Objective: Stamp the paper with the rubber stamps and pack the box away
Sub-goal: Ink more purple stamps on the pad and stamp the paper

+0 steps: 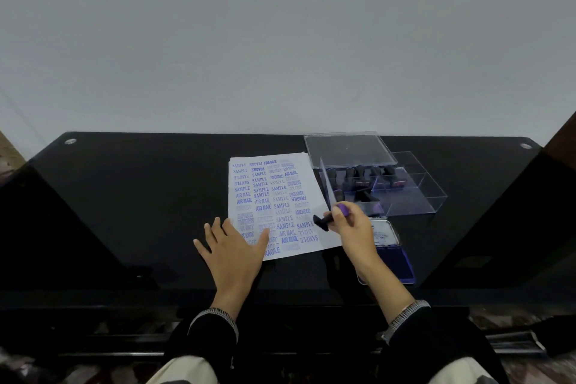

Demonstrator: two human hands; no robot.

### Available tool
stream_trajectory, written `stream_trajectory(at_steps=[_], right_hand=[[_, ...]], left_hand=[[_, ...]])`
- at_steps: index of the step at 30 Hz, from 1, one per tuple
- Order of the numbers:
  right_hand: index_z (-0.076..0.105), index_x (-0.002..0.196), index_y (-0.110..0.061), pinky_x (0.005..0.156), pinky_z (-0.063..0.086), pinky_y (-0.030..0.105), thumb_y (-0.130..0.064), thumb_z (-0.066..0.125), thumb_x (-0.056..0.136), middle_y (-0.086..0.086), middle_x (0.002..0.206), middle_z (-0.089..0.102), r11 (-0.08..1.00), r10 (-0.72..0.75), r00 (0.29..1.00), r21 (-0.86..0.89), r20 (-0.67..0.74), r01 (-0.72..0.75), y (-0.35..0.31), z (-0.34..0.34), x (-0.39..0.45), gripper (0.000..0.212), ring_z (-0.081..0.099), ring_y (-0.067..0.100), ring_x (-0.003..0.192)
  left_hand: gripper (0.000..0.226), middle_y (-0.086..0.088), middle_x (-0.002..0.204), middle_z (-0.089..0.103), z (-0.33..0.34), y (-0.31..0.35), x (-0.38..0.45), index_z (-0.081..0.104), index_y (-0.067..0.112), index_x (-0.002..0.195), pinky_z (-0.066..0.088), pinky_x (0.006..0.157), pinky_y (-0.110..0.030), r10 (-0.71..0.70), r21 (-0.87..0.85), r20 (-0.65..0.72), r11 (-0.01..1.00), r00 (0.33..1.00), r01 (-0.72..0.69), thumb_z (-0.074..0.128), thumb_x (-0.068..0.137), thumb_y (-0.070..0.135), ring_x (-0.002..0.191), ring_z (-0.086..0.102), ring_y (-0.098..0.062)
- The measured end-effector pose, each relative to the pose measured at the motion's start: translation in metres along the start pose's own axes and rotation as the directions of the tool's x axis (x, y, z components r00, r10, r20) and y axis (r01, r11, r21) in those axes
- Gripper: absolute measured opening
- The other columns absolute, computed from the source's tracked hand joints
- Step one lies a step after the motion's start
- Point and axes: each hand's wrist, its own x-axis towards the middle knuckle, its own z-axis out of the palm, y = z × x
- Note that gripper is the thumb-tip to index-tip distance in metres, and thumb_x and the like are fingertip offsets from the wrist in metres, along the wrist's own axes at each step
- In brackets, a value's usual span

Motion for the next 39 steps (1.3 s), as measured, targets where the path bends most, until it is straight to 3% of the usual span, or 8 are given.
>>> stream_trajectory(at_steps=[6, 17, 20, 23, 27, 31, 34, 39], right_hand=[[0.058, 0.101, -0.011, 0.089, 0.052, 0.029, -0.016, 0.048, 0.098, 0.009, 0.096, 0.068, 0.98, 0.087, 0.996, 0.182, -0.018, -0.082, -0.006, -0.007, 0.001, 0.012, 0.067, 0.018, 0.094], [0.061, 0.101, -0.023, 0.09, 0.052, 0.032, -0.022, 0.056, 0.094, 0.002, 0.097, 0.068, 0.999, -0.053, 0.999, -0.003, 0.001, 0.053, -0.006, -0.004, -0.005, 0.008, 0.066, 0.013, 0.092], [0.061, 0.107, -0.024, 0.085, 0.053, 0.03, -0.027, 0.058, 0.092, -0.001, 0.099, 0.067, 0.988, -0.156, 0.981, -0.038, -0.111, 0.153, -0.016, -0.011, -0.001, 0.015, 0.065, 0.014, 0.093], [0.061, 0.111, -0.022, 0.079, 0.049, 0.018, -0.025, 0.059, 0.092, -0.005, 0.098, 0.064, 0.975, -0.22, 0.942, -0.07, -0.255, 0.209, -0.03, -0.021, 0.008, 0.019, 0.062, 0.009, 0.092], [0.059, 0.117, -0.017, 0.081, 0.048, 0.023, -0.019, 0.059, 0.092, -0.008, 0.091, 0.06, 0.975, -0.209, 0.915, -0.141, -0.346, 0.17, -0.039, -0.033, 0.023, 0.025, 0.058, 0.0, 0.084], [0.052, 0.107, -0.024, 0.08, 0.045, 0.022, -0.017, 0.06, 0.091, 0.004, 0.104, 0.058, 0.972, -0.193, 0.939, -0.188, -0.286, 0.143, -0.042, -0.042, 0.032, 0.019, 0.057, 0.01, 0.092], [0.052, 0.1, -0.024, 0.065, 0.038, 0.01, -0.016, 0.06, 0.091, 0.008, 0.104, 0.057, 0.935, -0.201, 0.96, -0.331, -0.195, 0.129, -0.043, -0.048, 0.041, 0.014, 0.056, 0.018, 0.091], [0.057, 0.094, -0.022, 0.076, 0.043, 0.026, -0.017, 0.065, 0.087, 0.004, 0.098, 0.06, 0.881, -0.111, 0.991, -0.469, -0.08, 0.061, -0.042, -0.056, 0.061, 0.011, 0.055, 0.024, 0.096]], left_hand=[[0.096, -0.015, 0.15, 0.034, 0.001, -0.001, 0.0, 0.04, 0.003, 0.137, 0.008, 0.115, -0.058, -0.005, 0.003, 0.002, 1.0, 1.0, 0.005, 0.046, 0.077, 0.077, 0.145, 0.019, -0.032], [0.096, -0.015, 0.151, 0.033, -0.001, 0.0, 0.0, 0.039, 0.003, 0.138, 0.007, 0.116, -0.058, -0.007, -0.001, 0.016, 1.0, 1.0, 0.007, 0.045, 0.077, 0.077, 0.145, 0.017, -0.032], [0.099, -0.015, 0.153, 0.029, -0.002, 0.001, -0.001, 0.034, 0.002, 0.142, 0.005, 0.116, -0.058, 0.0, -0.012, 0.02, 1.0, 1.0, 0.001, 0.042, 0.079, 0.077, 0.146, 0.013, -0.031], [0.098, -0.014, 0.155, 0.026, -0.003, 0.002, -0.001, 0.028, 0.001, 0.146, -0.001, 0.115, -0.056, 0.06, -0.01, -0.002, 0.998, 0.998, -0.06, 0.04, 0.082, 0.074, 0.147, 0.01, -0.03], [0.075, -0.008, 0.151, 0.035, 0.0, 0.0, 0.001, 0.05, 0.01, 0.134, 0.001, 0.117, -0.051, 0.281, -0.024, -0.012, 0.959, 0.96, -0.281, 0.033, 0.087, 0.066, 0.147, 0.016, -0.026], [0.06, -0.007, 0.15, 0.039, 0.002, -0.001, 0.001, 0.056, 0.013, 0.129, 0.009, 0.12, -0.045, 0.364, -0.077, 0.026, 0.929, 0.931, -0.361, 0.042, 0.091, 0.057, 0.146, 0.019, -0.024], [0.056, -0.006, 0.15, 0.039, 0.001, -0.001, 0.002, 0.052, 0.014, 0.134, 0.01, 0.12, -0.043, 0.336, -0.108, 0.045, 0.938, 0.941, -0.33, 0.049, 0.092, 0.051, 0.146, 0.02, -0.023], [0.054, -0.002, 0.147, 0.042, 0.0, 0.001, 0.002, 0.05, 0.016, 0.134, 0.012, 0.12, -0.042, 0.304, -0.162, 0.063, 0.943, 0.951, -0.291, 0.05, 0.092, 0.05, 0.143, 0.024, -0.02]])
